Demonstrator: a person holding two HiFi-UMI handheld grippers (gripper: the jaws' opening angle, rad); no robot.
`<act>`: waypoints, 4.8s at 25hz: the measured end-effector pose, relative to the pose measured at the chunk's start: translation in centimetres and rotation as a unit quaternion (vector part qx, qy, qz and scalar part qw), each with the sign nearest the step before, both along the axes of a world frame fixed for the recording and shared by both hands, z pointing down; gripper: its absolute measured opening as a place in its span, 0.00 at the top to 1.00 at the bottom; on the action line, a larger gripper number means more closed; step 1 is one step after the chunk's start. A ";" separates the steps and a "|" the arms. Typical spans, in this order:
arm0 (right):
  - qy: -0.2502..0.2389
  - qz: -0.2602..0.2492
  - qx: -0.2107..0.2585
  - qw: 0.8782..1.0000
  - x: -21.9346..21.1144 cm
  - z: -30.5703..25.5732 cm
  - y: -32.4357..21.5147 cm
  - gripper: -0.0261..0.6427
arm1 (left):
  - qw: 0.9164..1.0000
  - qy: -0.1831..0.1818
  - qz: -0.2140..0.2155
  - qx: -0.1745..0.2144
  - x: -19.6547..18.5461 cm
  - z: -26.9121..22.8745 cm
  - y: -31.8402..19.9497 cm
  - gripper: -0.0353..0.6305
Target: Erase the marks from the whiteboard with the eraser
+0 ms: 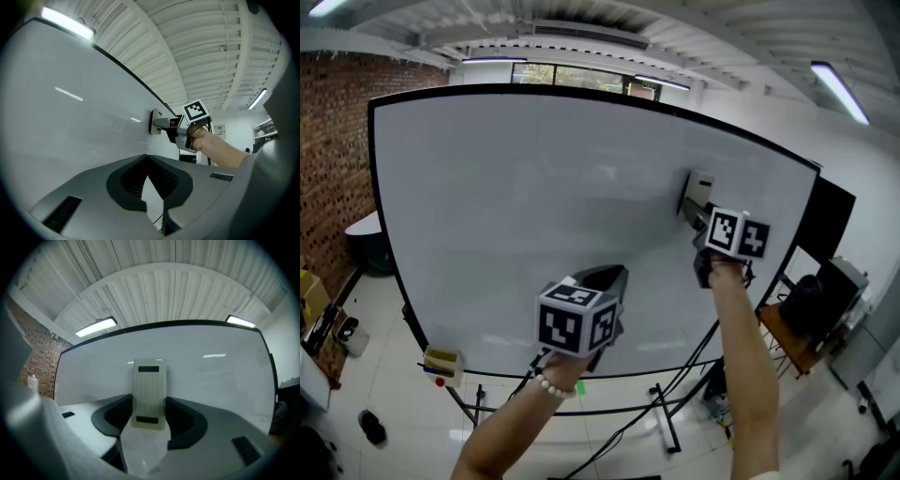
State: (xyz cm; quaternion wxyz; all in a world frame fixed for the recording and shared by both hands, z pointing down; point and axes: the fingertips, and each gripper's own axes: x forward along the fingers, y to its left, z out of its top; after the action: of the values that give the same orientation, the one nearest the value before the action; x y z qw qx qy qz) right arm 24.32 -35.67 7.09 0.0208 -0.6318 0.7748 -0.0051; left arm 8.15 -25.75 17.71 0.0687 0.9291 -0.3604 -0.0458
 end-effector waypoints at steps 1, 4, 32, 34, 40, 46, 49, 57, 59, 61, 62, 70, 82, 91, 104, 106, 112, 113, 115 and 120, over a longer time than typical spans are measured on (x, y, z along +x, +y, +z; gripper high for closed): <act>-0.004 -0.002 -0.001 1.000 -0.8 0.1 0.0 0.58 | 1.000 0.001 -0.002 -0.001 -0.4 0.1 0.0 0.97; -0.004 0.002 0.000 1.000 -2.9 0.0 0.1 0.59 | 1.000 0.005 -0.011 -0.008 -1.4 0.2 -0.2 0.97; 0.031 0.006 0.002 0.999 -28.0 1.3 1.0 0.59 | 0.999 0.030 -0.032 -0.027 -21.8 1.6 -1.0 0.97; 0.032 0.005 0.000 0.999 -30.5 1.4 1.2 0.59 | 0.998 0.034 -0.033 -0.028 -24.3 1.8 -1.0 0.97; 0.033 0.012 -0.004 0.999 -37.3 1.6 1.4 0.59 | 0.998 0.037 -0.036 -0.034 -31.2 2.3 -1.0 0.97; 0.026 -0.014 -0.016 0.999 -44.1 2.6 1.6 0.59 | 0.998 0.026 -0.057 -0.015 -36.5 1.7 -0.5 0.97; 0.025 -0.019 -0.013 0.999 -47.3 2.7 1.7 0.59 | 0.997 0.025 -0.068 -0.010 -39.1 1.5 0.1 0.97; 0.029 -0.032 0.000 0.999 -56.1 1.9 2.4 0.59 | 0.993 0.048 -0.101 -0.028 -47.0 2.7 1.2 0.97; 0.035 -0.039 0.003 0.999 -58.3 1.8 2.5 0.58 | 0.992 0.048 -0.111 -0.031 -48.5 3.0 1.5 0.97; 0.042 -0.045 0.004 0.998 -60.5 1.9 2.6 0.58 | 0.991 0.047 -0.119 -0.035 -49.9 3.4 1.8 0.97; 0.045 -0.047 0.004 0.998 -61.6 2.1 2.7 0.58 | 0.991 0.047 -0.123 -0.037 -50.8 3.7 2.0 0.97; 0.056 -0.030 0.009 0.998 -67.7 3.1 2.4 0.58 | 0.986 0.060 -0.154 -0.039 -57.6 4.9 2.0 0.97; 0.036 -0.033 -0.011 0.999 -69.6 10.4 2.4 0.58 | 0.982 0.073 -0.165 -0.047 -60.4 6.6 2.5 0.97; 0.043 -0.045 -0.031 0.998 -67.5 13.4 1.5 0.58 | 0.981 0.063 -0.165 -0.076 -58.8 9.4 1.7 0.97; 0.043 -0.040 -0.024 0.998 -57.3 12.3 1.3 0.58 | 0.988 0.050 -0.122 -0.076 -49.1 9.8 1.8 0.97; 0.038 -0.041 -0.026 0.998 -54.9 12.5 1.1 0.58 | 0.989 0.047 -0.116 -0.072 -46.7 9.6 1.7 0.97; 0.031 -0.038 -0.023 0.999 -47.7 12.2 1.0 0.58 | 0.992 0.031 -0.111 -0.055 -39.8 8.8 1.7 0.97; 0.031 -0.039 -0.023 0.999 -46.5 12.1 1.1 0.58 | 0.992 0.031 -0.110 -0.054 -38.6 8.8 1.8 0.97; 0.028 -0.040 -0.026 0.998 -44.2 12.4 1.0 0.58 | 0.992 0.029 -0.108 -0.057 -36.2 9.0 1.9 0.97; 0.033 -0.037 -0.025 0.998 -39.1 12.3 0.9 0.58 | 0.992 0.028 -0.107 -0.061 -31.2 9.3 1.9 0.97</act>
State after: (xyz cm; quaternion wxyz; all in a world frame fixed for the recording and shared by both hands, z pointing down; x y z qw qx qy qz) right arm -14.81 -34.74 19.38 -0.0203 -0.6029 0.7975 -0.0044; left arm -23.00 -23.84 26.97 0.1302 0.8774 -0.4582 -0.0569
